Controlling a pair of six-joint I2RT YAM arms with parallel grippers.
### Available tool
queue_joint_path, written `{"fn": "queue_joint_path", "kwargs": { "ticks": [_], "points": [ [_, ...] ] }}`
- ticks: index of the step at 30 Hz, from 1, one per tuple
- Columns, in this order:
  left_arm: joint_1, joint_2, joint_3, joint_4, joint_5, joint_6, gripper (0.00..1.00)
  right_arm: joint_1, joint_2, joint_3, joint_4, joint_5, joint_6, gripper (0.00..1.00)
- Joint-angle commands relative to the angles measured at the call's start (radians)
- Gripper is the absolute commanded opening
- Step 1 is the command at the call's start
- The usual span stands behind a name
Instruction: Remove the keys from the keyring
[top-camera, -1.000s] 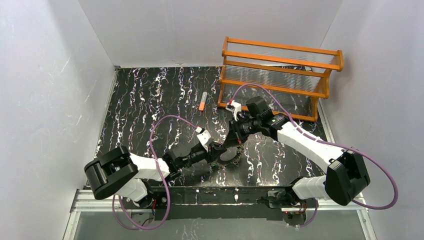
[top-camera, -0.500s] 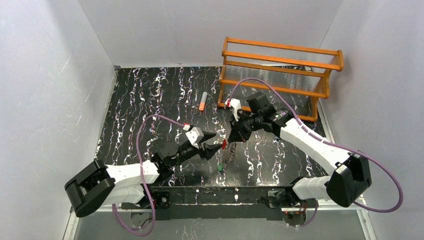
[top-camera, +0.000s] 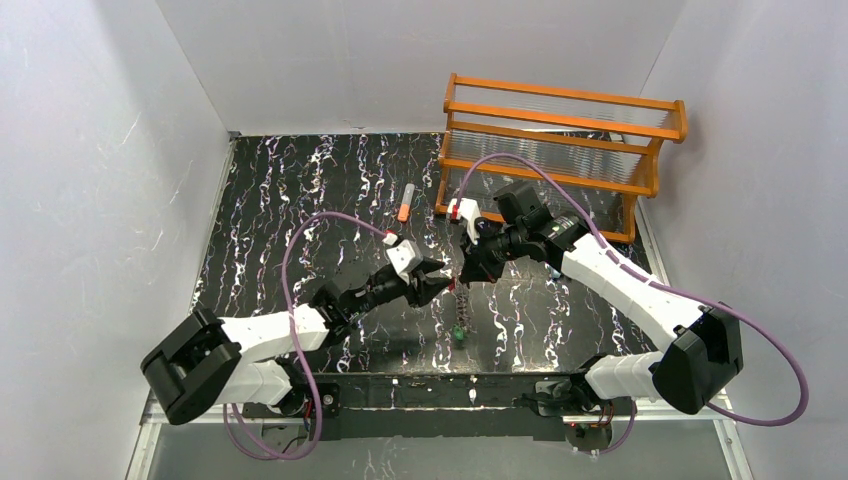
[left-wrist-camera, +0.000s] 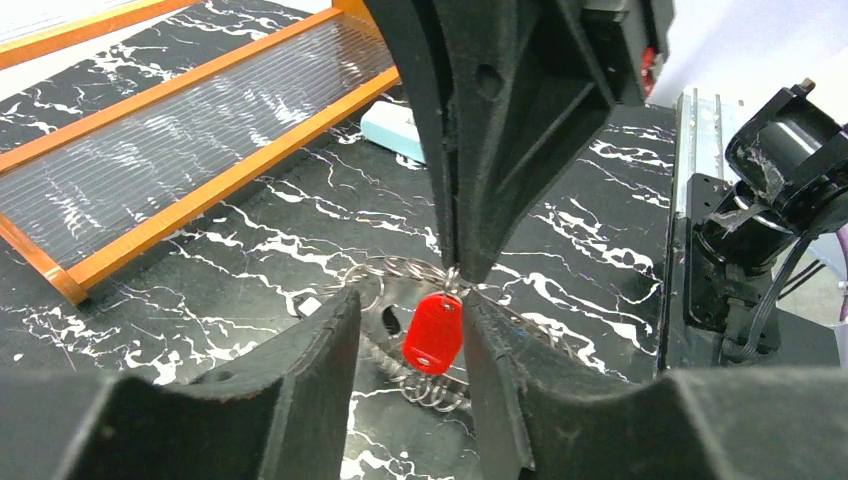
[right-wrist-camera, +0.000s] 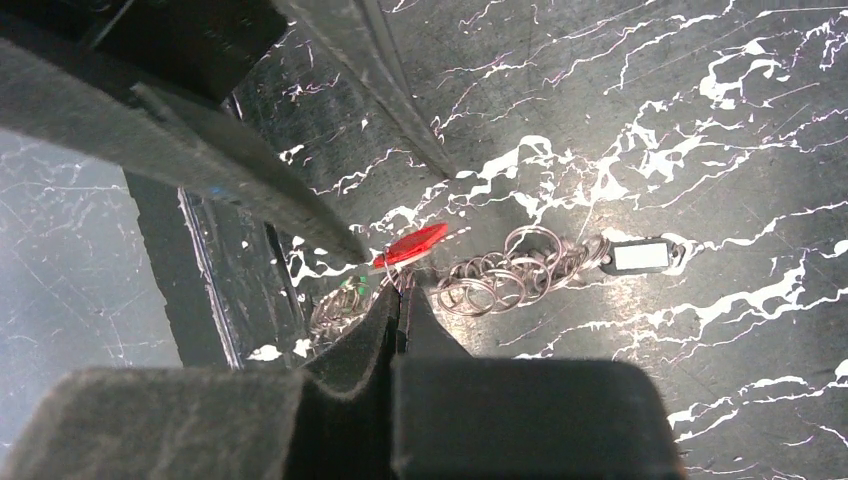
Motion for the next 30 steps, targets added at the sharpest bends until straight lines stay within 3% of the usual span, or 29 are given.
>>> {"fn": "queue_joint_path", "kwargs": {
  "ticks": [1, 11, 13, 16, 17, 30],
  "points": [
    [0.037, 0.037, 0.061, -0.006, 0.132, -0.021, 0.38, 0.003, -0.027, 0.012, 0.029, -0.057, -0.035, 0.01],
    [0.042, 0.080, 0.096, -0.005, 0.240, -0.034, 0.31, 0.003, -0.030, -0.001, 0.038, -0.086, -0.047, 0.01],
    [0.042, 0.087, 0.096, -0.005, 0.245, -0.036, 0.22, 0.003, -0.032, -0.005, 0.040, -0.083, -0.048, 0.01],
    [0.042, 0.082, 0.087, -0.005, 0.227, -0.039, 0.02, 0.003, -0.047, -0.020, 0.061, -0.075, -0.045, 0.01],
    [0.044, 0.077, 0.081, -0.006, 0.211, -0.042, 0.00, 0.003, -0.057, -0.030, 0.076, -0.068, -0.041, 0.01],
    [0.045, -0.001, -0.026, 0.009, -0.077, -0.217, 0.00, -0.019, -0.287, -0.258, 0.482, -0.013, 0.133, 0.01]
  ]
}}
